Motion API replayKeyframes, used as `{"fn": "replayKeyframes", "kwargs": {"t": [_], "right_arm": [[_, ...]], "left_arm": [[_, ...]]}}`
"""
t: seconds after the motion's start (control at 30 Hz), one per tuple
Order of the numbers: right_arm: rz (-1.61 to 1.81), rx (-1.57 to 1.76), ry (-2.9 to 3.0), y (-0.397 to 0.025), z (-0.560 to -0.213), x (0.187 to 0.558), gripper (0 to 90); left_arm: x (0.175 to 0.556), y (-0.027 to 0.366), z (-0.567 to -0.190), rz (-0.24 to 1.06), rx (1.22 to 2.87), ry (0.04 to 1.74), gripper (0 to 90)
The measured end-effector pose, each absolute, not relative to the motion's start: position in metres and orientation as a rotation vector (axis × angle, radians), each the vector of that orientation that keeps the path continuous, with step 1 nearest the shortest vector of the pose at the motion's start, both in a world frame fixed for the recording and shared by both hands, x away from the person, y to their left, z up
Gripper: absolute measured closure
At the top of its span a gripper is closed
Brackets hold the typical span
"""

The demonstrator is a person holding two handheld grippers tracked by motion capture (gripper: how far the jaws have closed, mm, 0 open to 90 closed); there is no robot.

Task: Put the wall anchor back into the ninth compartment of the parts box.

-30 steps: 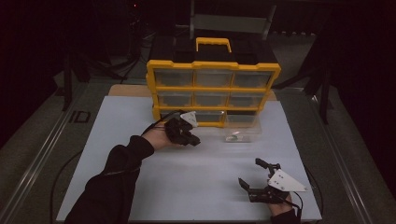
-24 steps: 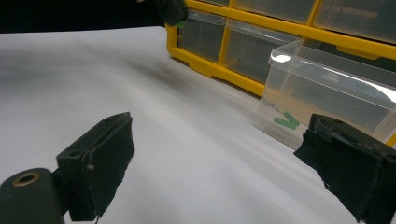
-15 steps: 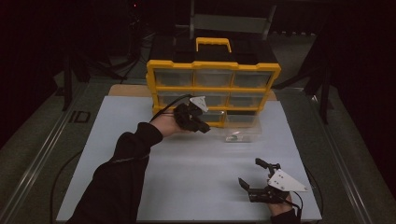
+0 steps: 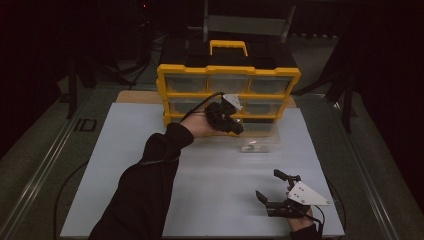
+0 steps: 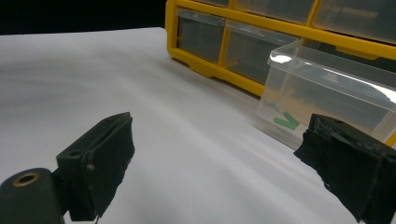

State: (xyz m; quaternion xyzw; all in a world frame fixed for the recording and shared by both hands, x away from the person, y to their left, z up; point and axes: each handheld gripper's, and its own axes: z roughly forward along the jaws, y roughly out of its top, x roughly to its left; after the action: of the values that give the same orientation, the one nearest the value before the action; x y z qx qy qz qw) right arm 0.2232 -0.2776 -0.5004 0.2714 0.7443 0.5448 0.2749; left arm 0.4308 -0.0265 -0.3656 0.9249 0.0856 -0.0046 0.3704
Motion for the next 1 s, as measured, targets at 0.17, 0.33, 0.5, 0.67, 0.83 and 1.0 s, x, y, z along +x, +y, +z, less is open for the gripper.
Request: {"fn": "replayKeyframes", "kwargs": {"t": [0.17, 0.33, 0.5, 0.67, 0.83, 1.0], "right_arm": [[1.469, 0.735, 2.001, -0.278, -0.501, 0.224, 8.6], [1.474, 0.735, 2.0, -0.278, -0.501, 0.224, 8.6], [1.483, 0.741, 1.995, -0.279, -0.5, 0.224, 8.6], [1.487, 0.739, 1.996, -0.279, -0.5, 0.223, 8.6], [1.499, 0.739, 1.991, -0.28, -0.5, 0.224, 8.6], [1.501, 0.746, 1.999, -0.28, -0.501, 0.224, 8.6]], "left_arm": [[0.435, -0.045, -0.364, -0.015, 2.355, 0.195, 85.6], [0.442, -0.061, -0.367, -0.021, 2.343, 0.204, 85.6], [0.449, -0.073, -0.375, -0.001, 2.33, 0.225, 85.5], [0.454, -0.08, -0.384, 0.006, 2.337, 0.242, 85.5], [0.458, -0.084, -0.395, 0.019, 2.353, 0.298, 85.5], [0.461, -0.088, -0.403, 0.019, 2.367, 0.343, 85.4]]}}
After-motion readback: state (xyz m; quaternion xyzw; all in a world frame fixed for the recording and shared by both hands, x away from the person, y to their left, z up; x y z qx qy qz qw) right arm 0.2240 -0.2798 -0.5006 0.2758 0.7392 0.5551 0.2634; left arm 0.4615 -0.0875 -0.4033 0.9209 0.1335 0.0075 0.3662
